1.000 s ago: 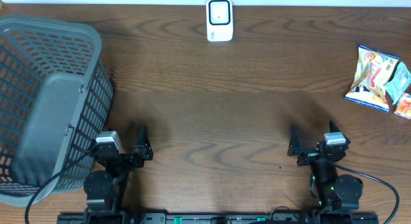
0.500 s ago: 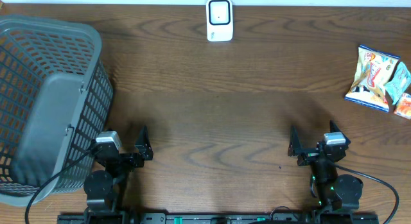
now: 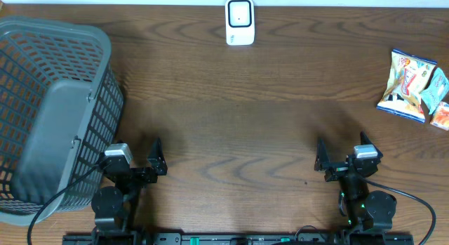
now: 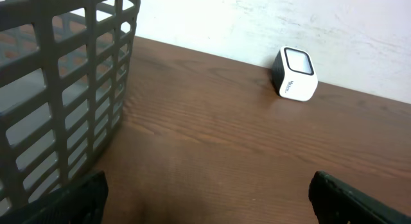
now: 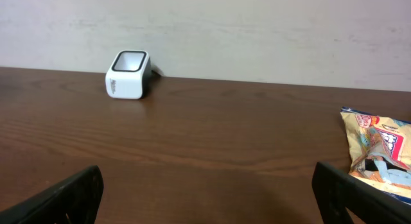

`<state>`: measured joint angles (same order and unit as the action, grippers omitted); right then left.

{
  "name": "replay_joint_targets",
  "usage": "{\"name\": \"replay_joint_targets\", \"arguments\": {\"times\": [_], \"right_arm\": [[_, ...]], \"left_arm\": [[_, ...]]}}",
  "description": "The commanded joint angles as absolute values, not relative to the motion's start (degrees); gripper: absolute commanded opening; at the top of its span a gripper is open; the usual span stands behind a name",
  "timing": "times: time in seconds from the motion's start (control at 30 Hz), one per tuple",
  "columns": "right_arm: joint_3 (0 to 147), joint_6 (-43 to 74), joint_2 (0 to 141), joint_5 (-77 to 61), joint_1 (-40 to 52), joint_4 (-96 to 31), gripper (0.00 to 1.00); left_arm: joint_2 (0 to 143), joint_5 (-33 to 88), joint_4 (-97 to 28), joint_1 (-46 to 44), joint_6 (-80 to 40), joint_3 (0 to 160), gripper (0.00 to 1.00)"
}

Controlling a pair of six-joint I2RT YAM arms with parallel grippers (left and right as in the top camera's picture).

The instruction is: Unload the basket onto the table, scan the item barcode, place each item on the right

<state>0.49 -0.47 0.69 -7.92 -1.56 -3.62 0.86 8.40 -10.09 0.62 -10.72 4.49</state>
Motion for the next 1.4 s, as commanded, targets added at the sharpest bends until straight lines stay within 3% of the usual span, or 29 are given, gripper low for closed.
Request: {"name": "replay_joint_targets", "arguments": {"times": [0.0,0.5,0.9,1.37], "right_arm": [[0.32,0.12,0.3,-7.42,-0.67,-3.7,0.99],[0.32,0.12,0.3,-7.42,-0.67,-3.7,0.99],[0.32,0.12,0.3,-7.42,-0.67,-3.7,0.99],[0.32,0.12,0.3,-7.42,-0.67,-3.7,0.99]], "left_arm": [[0.6,8.27,-11.51,0.4,-11.27,3.6,1.0],[0.08,3.11,-3.88,0.38,-9.5,0.23,1.0],[0.08,2.52,-3.99,-3.2,-2.76,0.23,1.0],[0.08,2.72,-3.9,-3.2,-2.79,0.23,1.0]]}}
